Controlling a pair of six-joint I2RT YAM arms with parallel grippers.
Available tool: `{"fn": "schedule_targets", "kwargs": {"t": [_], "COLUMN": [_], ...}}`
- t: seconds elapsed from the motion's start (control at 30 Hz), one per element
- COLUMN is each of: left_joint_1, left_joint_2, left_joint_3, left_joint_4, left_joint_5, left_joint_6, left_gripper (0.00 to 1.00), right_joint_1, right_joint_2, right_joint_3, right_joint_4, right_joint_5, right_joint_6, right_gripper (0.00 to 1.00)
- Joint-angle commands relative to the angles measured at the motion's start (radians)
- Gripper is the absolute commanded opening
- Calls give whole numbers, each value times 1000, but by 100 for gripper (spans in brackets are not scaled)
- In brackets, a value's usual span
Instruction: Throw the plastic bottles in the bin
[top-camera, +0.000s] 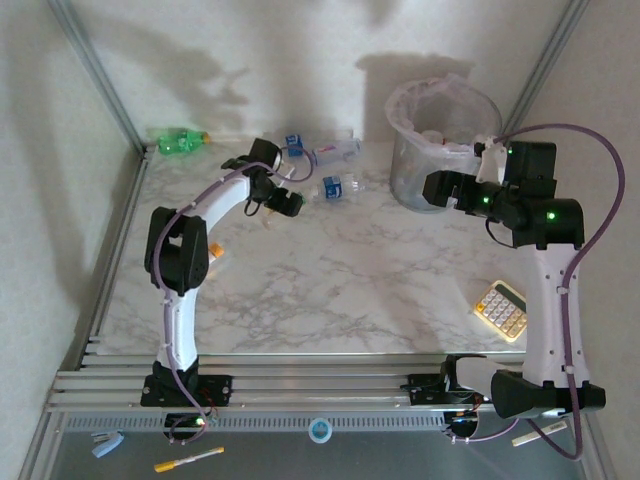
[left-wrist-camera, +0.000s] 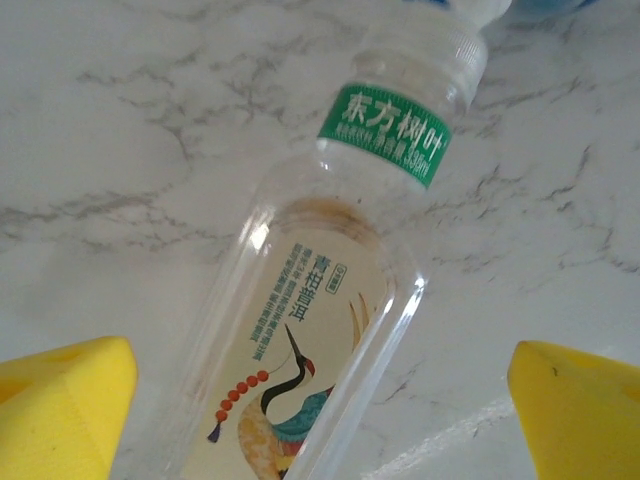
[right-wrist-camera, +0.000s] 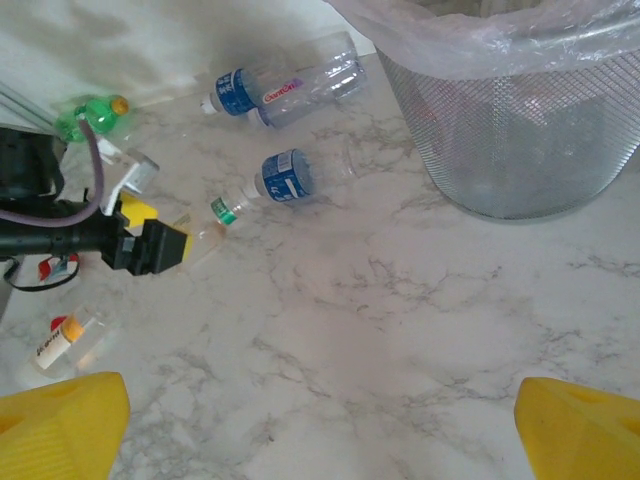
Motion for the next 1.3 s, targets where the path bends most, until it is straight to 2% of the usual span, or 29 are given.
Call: {"fn": "schedule_targets", "kwargs": {"t": [0.0, 0.2, 0.3, 0.4, 0.53, 0.63, 0.83, 1.0, 1.27], "left_joint_1": [26, 28, 26, 27, 19, 8, -24, -91, -240], "left_joint_2": [36, 81, 85, 67, -2, -74, -299, -475, -681], "left_joint_3": [33, 33, 2, -36, -114, -178, -347, -468, -583], "left_joint_4": [-75, -103, -89, -60, 15, 79, 245, 343, 455], "left_joint_5": [15, 30, 32, 37, 62, 47, 49, 19, -38], "left_joint_6": [17, 19, 18, 9, 7, -7, -25, -12, 5], "left_gripper": [94, 90, 85, 74, 54, 45, 42, 41, 42], "right_joint_1": [2, 4, 4, 3, 4, 3, 4, 4, 6], "right_joint_2": [-5, -1, 1, 3, 8, 13, 13, 17, 19], "right_joint_3": [-6, -9, -15, -19, -26, -38, -57, -64, -95], "right_joint_4": [18, 27, 35, 39, 50, 56, 78, 107, 172], "right_joint_5": [-27, -35, -48, -50, -53, -51, -48, -109, -339], "right_joint_6": [5, 7, 11, 11, 13, 14, 17, 44, 81], "right_gripper": [99, 99, 99, 99, 99, 99, 99, 99, 99]}}
